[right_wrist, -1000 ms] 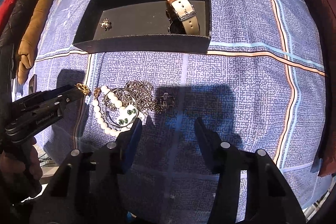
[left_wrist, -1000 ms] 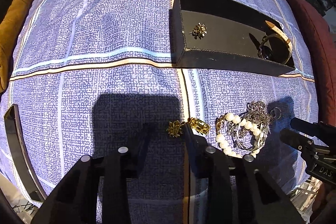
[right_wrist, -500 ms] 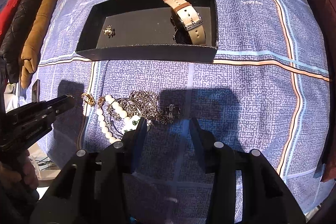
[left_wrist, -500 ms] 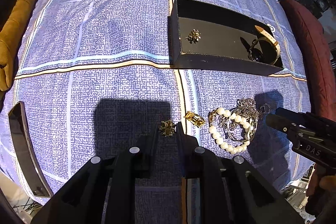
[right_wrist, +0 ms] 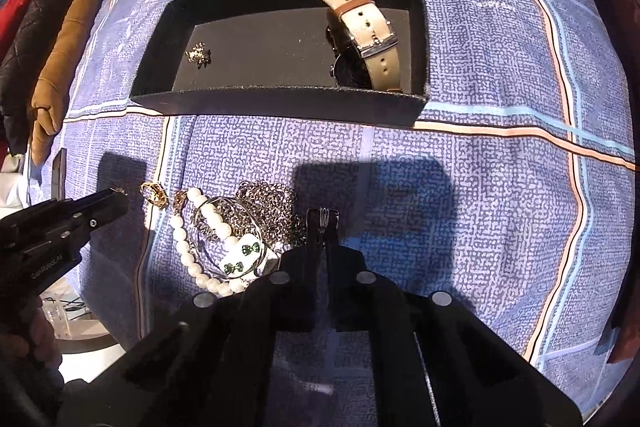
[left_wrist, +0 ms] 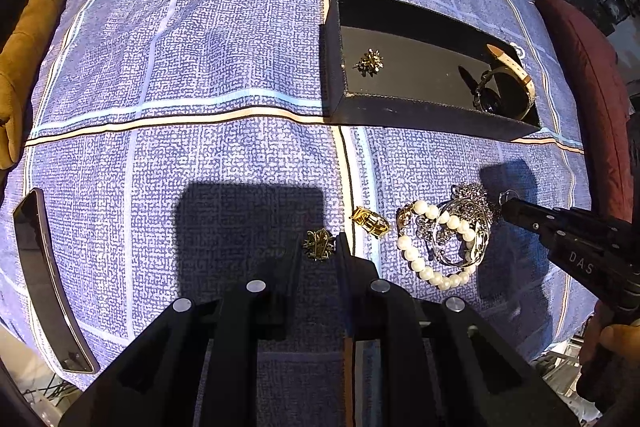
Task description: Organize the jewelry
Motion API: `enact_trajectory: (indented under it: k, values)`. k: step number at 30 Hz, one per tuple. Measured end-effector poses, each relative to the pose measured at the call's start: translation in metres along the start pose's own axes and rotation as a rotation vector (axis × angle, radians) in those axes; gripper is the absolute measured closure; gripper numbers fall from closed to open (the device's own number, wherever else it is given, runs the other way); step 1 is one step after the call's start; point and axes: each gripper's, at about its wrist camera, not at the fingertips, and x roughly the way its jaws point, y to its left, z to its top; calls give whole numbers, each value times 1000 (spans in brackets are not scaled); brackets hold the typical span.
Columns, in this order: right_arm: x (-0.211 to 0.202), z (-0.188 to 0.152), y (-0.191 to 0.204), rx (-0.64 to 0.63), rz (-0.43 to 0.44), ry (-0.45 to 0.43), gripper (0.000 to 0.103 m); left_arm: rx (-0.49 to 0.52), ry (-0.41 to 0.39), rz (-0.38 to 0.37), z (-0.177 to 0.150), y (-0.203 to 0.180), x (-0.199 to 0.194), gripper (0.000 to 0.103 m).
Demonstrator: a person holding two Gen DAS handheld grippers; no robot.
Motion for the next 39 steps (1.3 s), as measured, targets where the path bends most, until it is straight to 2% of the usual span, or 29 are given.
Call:
enact_trajectory:
  k: [8,15,18,21,27,30,33,36,37,38,39]
  values:
    - [-30,-10,-1,18,42,-31,98,22,-15,-23,4,-13,-6,86]
    - [-16,-28,-3,23,44,26,98,61,19,-26,5,-34,4,86]
    - [-22,-27,-1,11,43,13,98,79,18,-25,6,-41,2,86]
    - [-40,-13,2,7,52,-44,98,86,-21,-42,18,-48,-10,86]
    - [-70,40,10,-22,70,-154,98,95,-124,-72,62,-68,-30,86]
    - [-65,66,12,-38,58,-160,98,106,-149,-61,85,-76,-28,86]
    - [-48,83,13,-40,44,-128,98,120,-146,-41,101,-76,-22,86]
    - [-33,88,10,-41,28,-91,98,137,-140,-11,112,-77,-15,86]
    - [-30,87,8,-36,24,-84,98,144,-138,1,113,-77,-13,85]
    - [-30,87,5,-28,14,-82,98,146,-134,5,113,-76,-12,77]
    - [-31,85,3,-23,13,-86,98,141,-137,7,112,-74,-12,63]
